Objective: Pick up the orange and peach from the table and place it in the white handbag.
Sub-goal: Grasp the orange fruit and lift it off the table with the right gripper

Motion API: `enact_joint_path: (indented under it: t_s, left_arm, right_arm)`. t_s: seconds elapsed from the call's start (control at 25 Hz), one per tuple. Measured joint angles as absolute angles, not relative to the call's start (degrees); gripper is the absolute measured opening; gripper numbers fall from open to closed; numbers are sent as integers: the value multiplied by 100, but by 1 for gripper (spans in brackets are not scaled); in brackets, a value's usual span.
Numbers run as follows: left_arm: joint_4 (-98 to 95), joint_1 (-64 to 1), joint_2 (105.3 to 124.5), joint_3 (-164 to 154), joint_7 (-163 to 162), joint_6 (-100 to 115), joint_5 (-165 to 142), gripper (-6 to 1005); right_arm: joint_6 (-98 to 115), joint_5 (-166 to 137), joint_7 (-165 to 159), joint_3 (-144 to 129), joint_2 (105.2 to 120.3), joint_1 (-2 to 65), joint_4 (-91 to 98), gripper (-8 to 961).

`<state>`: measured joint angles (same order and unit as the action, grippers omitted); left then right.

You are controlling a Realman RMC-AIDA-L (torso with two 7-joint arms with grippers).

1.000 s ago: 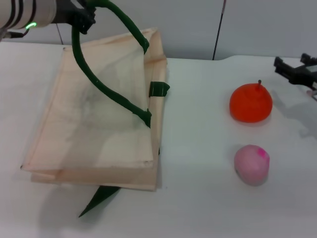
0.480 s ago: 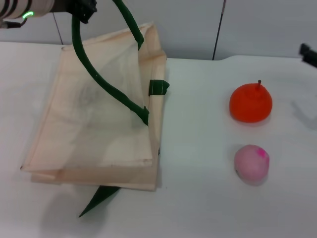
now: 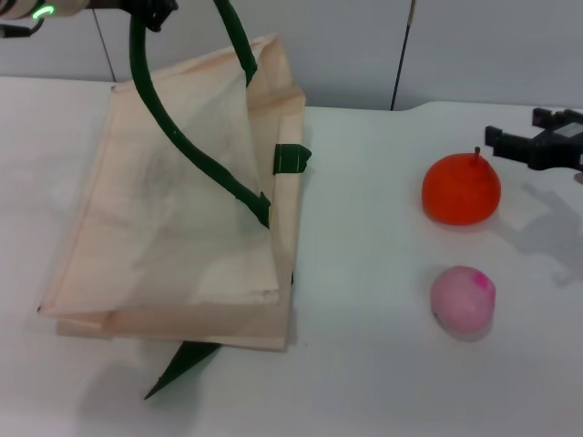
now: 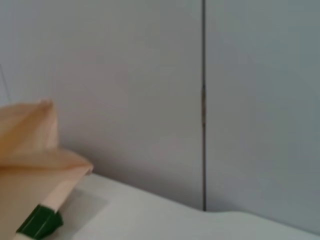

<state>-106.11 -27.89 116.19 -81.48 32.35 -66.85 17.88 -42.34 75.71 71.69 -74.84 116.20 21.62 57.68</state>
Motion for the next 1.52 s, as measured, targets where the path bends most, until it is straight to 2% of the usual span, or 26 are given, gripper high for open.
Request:
enact_joint_path:
  t_s: [0.32, 0.64, 0.84, 1.04, 1.52]
  left_arm:
    - [-11027, -2848, 11619, -8137, 3224, -6987, 1798, 122]
    - [-11277, -2917, 11619, -8058, 3208, -7274, 1760, 122]
    - [-11349, -2921, 11622, -7997, 3208, -7336, 1750, 122]
    - [-11414, -2921, 11621, -7980, 3211, -7339, 1749, 122]
    - [-11426, -2978, 11619, -7916, 3212, -7400, 1749, 122]
  right_arm:
    - [-4474, 7222, 6815, -7535, 11601, 2404, 5535, 830]
    - [-4543, 6902, 6610, -7497, 11601, 2616, 5296, 888]
    - [-4539, 6869, 6601, -7488, 11595, 2705, 5119, 886]
    - [-4503, 6790, 6617, -7353, 11547, 3205, 4304, 884]
    - [-4159, 6695, 6632, -7339, 11564, 3616, 3794, 879]
